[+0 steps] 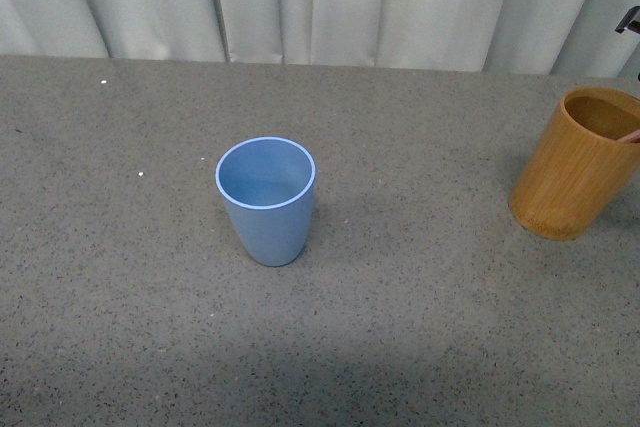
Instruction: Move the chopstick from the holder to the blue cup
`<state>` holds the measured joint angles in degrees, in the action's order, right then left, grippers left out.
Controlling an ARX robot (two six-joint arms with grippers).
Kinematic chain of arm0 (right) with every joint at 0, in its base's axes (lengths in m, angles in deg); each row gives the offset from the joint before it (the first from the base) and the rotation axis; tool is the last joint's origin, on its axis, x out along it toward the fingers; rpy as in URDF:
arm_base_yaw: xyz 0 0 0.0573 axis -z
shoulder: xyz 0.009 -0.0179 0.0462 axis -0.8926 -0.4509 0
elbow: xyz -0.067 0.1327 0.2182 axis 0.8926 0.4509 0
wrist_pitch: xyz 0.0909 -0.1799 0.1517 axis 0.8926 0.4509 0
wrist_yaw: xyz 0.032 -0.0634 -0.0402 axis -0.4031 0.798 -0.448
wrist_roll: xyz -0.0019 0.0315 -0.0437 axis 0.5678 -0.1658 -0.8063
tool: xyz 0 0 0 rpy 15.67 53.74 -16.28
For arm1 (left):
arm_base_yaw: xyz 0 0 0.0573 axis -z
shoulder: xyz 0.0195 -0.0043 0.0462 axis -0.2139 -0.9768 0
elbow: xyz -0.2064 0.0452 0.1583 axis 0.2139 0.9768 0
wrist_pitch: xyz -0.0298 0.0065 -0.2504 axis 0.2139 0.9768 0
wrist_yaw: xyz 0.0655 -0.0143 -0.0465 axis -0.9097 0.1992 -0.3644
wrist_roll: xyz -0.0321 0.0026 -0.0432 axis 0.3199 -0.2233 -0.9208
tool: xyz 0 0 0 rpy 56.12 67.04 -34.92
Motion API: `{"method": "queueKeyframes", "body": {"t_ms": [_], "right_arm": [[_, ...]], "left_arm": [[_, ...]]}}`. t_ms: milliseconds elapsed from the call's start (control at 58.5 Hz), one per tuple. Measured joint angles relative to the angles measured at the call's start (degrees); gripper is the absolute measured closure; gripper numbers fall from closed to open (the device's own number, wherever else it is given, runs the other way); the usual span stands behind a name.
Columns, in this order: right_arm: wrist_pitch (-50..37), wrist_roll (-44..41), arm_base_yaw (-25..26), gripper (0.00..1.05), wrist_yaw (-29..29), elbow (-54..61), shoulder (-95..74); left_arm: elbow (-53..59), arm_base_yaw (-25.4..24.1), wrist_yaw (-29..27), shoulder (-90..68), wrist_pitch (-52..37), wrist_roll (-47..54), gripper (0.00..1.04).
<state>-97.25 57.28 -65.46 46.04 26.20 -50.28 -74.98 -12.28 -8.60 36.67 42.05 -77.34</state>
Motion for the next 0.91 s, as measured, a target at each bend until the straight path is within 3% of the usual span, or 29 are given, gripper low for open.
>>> {"method": "queueKeyframes", "body": {"t_ms": [257,907], "right_arm": [[-1.55,1.16,-0.70,1.04,-1.70,-0.11,-0.11],[-5.09,-1.11,2.54,1.04,-1.53,4.55,12.20]], "left_arm": [[0.00,0.00,0.00,0.00,0.00,0.00,0.07],[0.00,0.00,0.00,0.00,0.00,0.00,0.07]]}}
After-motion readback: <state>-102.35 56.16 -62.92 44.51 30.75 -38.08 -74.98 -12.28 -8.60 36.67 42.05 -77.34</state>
